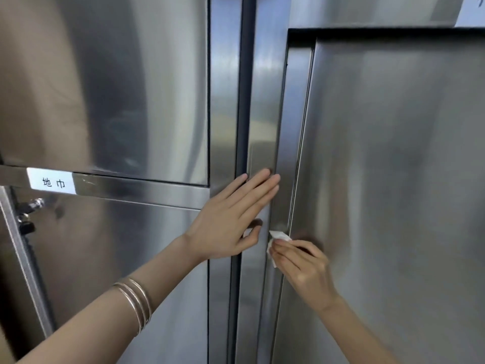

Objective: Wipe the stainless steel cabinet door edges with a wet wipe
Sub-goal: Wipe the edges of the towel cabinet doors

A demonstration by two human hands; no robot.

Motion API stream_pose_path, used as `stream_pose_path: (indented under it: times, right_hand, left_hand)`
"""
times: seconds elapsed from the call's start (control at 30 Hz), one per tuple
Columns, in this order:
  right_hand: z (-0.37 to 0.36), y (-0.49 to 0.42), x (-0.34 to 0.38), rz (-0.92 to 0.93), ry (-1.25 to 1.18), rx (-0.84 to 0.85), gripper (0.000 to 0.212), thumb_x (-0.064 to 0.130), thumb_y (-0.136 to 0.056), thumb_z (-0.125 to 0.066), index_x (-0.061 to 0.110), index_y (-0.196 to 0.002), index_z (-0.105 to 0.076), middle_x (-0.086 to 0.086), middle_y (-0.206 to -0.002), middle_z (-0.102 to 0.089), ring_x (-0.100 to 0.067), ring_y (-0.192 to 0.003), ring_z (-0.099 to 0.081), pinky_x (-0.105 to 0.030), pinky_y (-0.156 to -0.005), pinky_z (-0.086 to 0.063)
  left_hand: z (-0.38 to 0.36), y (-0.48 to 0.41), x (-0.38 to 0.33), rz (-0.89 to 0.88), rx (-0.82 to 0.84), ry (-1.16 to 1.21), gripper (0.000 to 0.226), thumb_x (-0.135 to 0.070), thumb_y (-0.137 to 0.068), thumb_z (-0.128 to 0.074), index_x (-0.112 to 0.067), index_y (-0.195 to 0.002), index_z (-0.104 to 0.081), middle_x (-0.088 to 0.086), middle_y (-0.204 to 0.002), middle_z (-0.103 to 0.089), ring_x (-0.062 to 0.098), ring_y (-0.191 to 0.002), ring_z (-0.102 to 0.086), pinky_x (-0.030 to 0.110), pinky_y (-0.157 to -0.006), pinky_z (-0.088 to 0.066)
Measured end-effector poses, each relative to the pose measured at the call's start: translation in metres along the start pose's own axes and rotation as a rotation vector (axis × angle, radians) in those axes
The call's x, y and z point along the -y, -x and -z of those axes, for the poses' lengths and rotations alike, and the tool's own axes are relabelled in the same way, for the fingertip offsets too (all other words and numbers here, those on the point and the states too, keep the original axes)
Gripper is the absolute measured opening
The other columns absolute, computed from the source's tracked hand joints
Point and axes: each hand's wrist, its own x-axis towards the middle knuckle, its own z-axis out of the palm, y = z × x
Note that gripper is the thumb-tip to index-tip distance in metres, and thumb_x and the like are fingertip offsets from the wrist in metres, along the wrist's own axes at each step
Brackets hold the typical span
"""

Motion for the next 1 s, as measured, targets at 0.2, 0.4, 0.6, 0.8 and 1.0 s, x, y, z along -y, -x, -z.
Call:
stream_pose_path:
  times: [0.2,0.4,0.6,0.8,1.0]
  right_hand:
    - [-0.003,-0.017,-0.006,-0.087,0.008,-0.082,0.006,0.005,-0.083,-0.072,0.007,-0.087,-0.076,-0.003,-0.1,-0.073,-0.011,-0.097,-0.067,-0.028,-0.08,-0.05]
    - [-0.017,0.037,0.025,-0.119,0.016,-0.002,0.006,0.006,-0.083,-0.071,0.007,-0.083,-0.077,-0.001,-0.099,-0.073,-0.009,-0.098,-0.067,-0.028,-0.077,-0.051]
    - [-0.016,0.029,0.026,-0.101,0.106,-0.071,0.006,0.005,-0.084,-0.07,0.006,-0.088,-0.075,-0.002,-0.102,-0.072,-0.009,-0.098,-0.067,-0.03,-0.074,-0.052]
    - [-0.04,0.077,0.052,-0.207,0.166,-0.133,0.007,0.006,-0.083,-0.073,0.006,-0.09,-0.075,0.0,-0.104,-0.071,-0.006,-0.101,-0.064,-0.031,-0.074,-0.052]
    - [-0.045,0.099,0.075,-0.282,0.178,-0.095,0.01,0.004,-0.078,-0.076,0.007,-0.088,-0.075,0.0,-0.1,-0.073,-0.007,-0.094,-0.067,-0.028,-0.073,-0.051]
  left_hand:
    - [-0.005,0.001,-0.002,0.015,-0.029,0.001,0.067,-0.023,-0.086,-0.051,-0.003,-0.147,-0.032,0.009,-0.156,-0.027,0.023,-0.148,-0.018,0.039,-0.121,-0.015]
    - [-0.023,0.017,-0.008,-0.153,-0.042,-0.051,0.058,-0.021,-0.087,-0.049,-0.003,-0.142,-0.044,0.007,-0.152,-0.032,0.022,-0.145,-0.025,0.039,-0.122,-0.013]
    - [-0.037,0.025,-0.007,-0.186,-0.093,-0.065,0.061,-0.029,-0.091,-0.044,-0.002,-0.146,-0.038,0.011,-0.154,-0.032,0.024,-0.146,-0.023,0.041,-0.122,-0.012]
    - [-0.055,0.04,-0.013,-0.349,-0.097,-0.146,0.061,-0.034,-0.09,-0.047,0.002,-0.14,-0.045,0.017,-0.147,-0.043,0.029,-0.144,-0.028,0.046,-0.12,-0.015]
    - [-0.064,0.061,-0.028,-0.295,-0.119,-0.133,0.066,-0.037,-0.092,-0.047,0.0,-0.146,-0.037,0.014,-0.153,-0.034,0.03,-0.145,-0.026,0.047,-0.12,-0.017]
